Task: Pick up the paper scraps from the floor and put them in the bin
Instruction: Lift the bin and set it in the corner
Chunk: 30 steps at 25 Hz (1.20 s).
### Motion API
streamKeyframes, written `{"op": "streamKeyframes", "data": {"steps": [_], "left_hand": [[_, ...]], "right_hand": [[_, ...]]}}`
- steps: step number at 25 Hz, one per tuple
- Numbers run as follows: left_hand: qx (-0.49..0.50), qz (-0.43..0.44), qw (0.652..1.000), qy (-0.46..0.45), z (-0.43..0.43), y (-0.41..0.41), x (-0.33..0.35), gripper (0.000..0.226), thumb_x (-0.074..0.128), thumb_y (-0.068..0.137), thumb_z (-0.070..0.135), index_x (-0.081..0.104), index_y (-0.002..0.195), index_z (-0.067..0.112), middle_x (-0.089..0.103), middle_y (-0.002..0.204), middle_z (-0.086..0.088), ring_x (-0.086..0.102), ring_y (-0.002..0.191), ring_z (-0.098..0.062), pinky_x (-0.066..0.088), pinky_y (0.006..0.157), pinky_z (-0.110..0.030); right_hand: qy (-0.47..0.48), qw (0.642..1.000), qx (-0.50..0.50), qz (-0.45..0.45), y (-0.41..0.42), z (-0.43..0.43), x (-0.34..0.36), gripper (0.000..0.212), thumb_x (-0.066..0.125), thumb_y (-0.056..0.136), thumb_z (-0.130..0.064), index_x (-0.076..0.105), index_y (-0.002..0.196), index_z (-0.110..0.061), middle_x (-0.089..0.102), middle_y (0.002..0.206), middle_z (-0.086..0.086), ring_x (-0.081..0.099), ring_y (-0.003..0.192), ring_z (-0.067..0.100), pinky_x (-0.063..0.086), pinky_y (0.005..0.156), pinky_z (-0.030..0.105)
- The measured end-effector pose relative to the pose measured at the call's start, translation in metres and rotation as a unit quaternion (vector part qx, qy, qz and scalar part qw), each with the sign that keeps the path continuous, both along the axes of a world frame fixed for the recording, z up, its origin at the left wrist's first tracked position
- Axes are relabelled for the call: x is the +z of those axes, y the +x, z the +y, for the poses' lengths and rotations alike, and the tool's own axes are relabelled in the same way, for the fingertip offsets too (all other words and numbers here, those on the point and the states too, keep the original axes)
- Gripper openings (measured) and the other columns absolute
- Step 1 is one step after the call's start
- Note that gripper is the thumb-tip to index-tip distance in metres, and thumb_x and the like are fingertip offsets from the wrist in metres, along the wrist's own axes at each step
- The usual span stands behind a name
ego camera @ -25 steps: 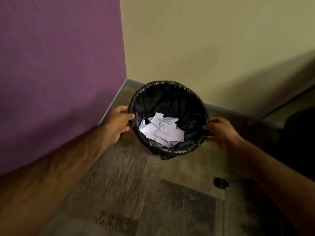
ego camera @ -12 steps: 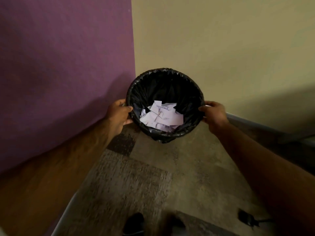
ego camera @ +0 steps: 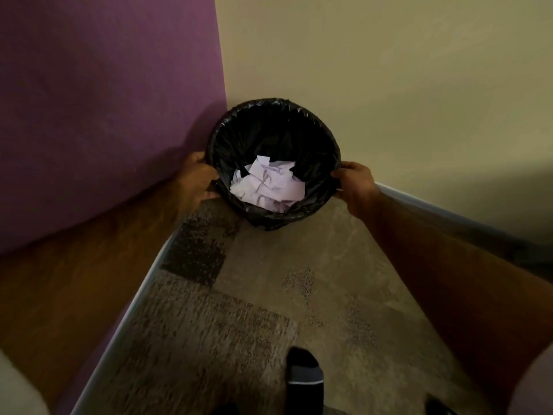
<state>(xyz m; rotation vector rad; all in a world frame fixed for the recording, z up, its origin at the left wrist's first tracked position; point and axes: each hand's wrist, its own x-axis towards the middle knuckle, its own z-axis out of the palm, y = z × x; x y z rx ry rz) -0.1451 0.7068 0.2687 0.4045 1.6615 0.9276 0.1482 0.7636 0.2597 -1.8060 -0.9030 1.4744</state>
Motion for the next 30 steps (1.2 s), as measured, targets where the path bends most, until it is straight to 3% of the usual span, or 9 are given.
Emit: {"op": "streamKeyframes", "data": {"steps": [5, 8, 11, 14, 17, 19, 22, 27, 30], "left_hand": [[-0.007, 0.018, 1.000, -0.023, 0.024, -0.008, -0.023, 0.056, 0.037, 0.090, -0.014, 0.042, 0.138, 0.014, 0.056, 0.118, -0.009, 0.058, 0.082, -0.018, 0.050, 0.075, -0.039], [0.003, 0.041, 0.999, -0.025, 0.041, -0.014, -0.031, 0.048, 0.035, 0.091, -0.013, 0.045, 0.125, 0.020, 0.057, 0.105, -0.004, 0.055, 0.070, -0.011, 0.048, 0.059, -0.030], [0.018, 0.067, 0.997, -0.015, 0.057, -0.022, -0.037, 0.049, 0.036, 0.090, -0.011, 0.044, 0.127, 0.021, 0.060, 0.092, 0.001, 0.057, 0.071, -0.010, 0.047, 0.054, -0.026], [0.039, 0.076, 0.996, 0.002, 0.069, -0.032, -0.042, 0.053, 0.038, 0.089, -0.008, 0.045, 0.134, 0.018, 0.064, 0.110, -0.006, 0.060, 0.077, -0.012, 0.050, 0.059, -0.029], [0.057, 0.087, 0.994, 0.015, 0.072, -0.042, -0.054, 0.055, 0.039, 0.088, -0.006, 0.049, 0.135, 0.020, 0.065, 0.123, -0.010, 0.064, 0.086, -0.019, 0.054, 0.065, -0.033], [0.053, 0.089, 0.994, 0.024, 0.070, -0.047, -0.061, 0.053, 0.040, 0.089, -0.005, 0.050, 0.135, 0.019, 0.065, 0.125, -0.009, 0.064, 0.085, -0.017, 0.054, 0.071, -0.035], [0.025, 0.077, 0.996, 0.044, 0.073, -0.050, -0.058, 0.053, 0.038, 0.090, -0.010, 0.050, 0.135, 0.017, 0.064, 0.123, -0.006, 0.064, 0.082, -0.009, 0.055, 0.064, -0.029], [0.024, 0.082, 0.995, 0.060, 0.082, -0.051, -0.049, 0.053, 0.034, 0.092, -0.012, 0.052, 0.131, 0.020, 0.064, 0.120, 0.000, 0.065, 0.090, -0.011, 0.058, 0.071, -0.032], [0.021, 0.097, 0.995, 0.030, 0.070, -0.054, -0.055, 0.061, 0.037, 0.089, -0.012, 0.049, 0.139, 0.021, 0.065, 0.124, -0.002, 0.065, 0.101, -0.019, 0.057, 0.071, -0.035]], "right_hand": [[-0.014, 1.000, 0.009, 0.017, -0.014, 0.029, -0.021, 0.028, 0.050, 0.090, -0.004, 0.061, 0.116, -0.005, 0.066, 0.094, 0.008, 0.065, 0.089, 0.029, 0.054, 0.067, 0.033], [-0.018, 1.000, 0.007, 0.024, -0.023, 0.043, -0.027, 0.030, 0.053, 0.091, -0.009, 0.060, 0.120, -0.005, 0.065, 0.095, 0.007, 0.065, 0.088, 0.025, 0.053, 0.058, 0.029], [0.000, 1.000, 0.017, 0.012, -0.032, 0.058, -0.037, 0.040, 0.054, 0.084, 0.000, 0.057, 0.123, -0.004, 0.067, 0.103, 0.014, 0.068, 0.094, 0.032, 0.062, 0.066, 0.041], [0.011, 1.000, 0.029, 0.000, -0.040, 0.067, -0.041, 0.049, 0.053, 0.080, 0.011, 0.053, 0.128, -0.002, 0.067, 0.107, 0.017, 0.069, 0.096, 0.035, 0.061, 0.079, 0.049], [0.009, 0.999, 0.046, 0.013, -0.049, 0.071, -0.045, 0.053, 0.055, 0.082, 0.008, 0.051, 0.133, -0.003, 0.066, 0.113, 0.017, 0.068, 0.098, 0.033, 0.061, 0.072, 0.040], [0.001, 0.998, 0.055, 0.025, -0.053, 0.070, -0.046, 0.051, 0.056, 0.084, 0.001, 0.051, 0.134, -0.006, 0.067, 0.115, 0.015, 0.068, 0.098, 0.030, 0.060, 0.064, 0.034], [-0.006, 0.997, 0.052, 0.049, -0.055, 0.071, -0.043, 0.049, 0.055, 0.085, 0.000, 0.052, 0.133, -0.008, 0.068, 0.114, 0.014, 0.069, 0.098, 0.030, 0.057, 0.057, 0.029], [0.010, 0.996, 0.035, 0.079, -0.057, 0.068, -0.049, 0.065, 0.054, 0.077, 0.016, 0.046, 0.138, -0.004, 0.064, 0.120, 0.016, 0.066, 0.102, 0.034, 0.059, 0.064, 0.034], [0.021, 0.992, 0.058, 0.107, -0.060, 0.061, -0.050, 0.062, 0.060, 0.074, 0.013, 0.050, 0.132, -0.006, 0.066, 0.119, 0.015, 0.067, 0.101, 0.032, 0.059, 0.069, 0.036]]}}
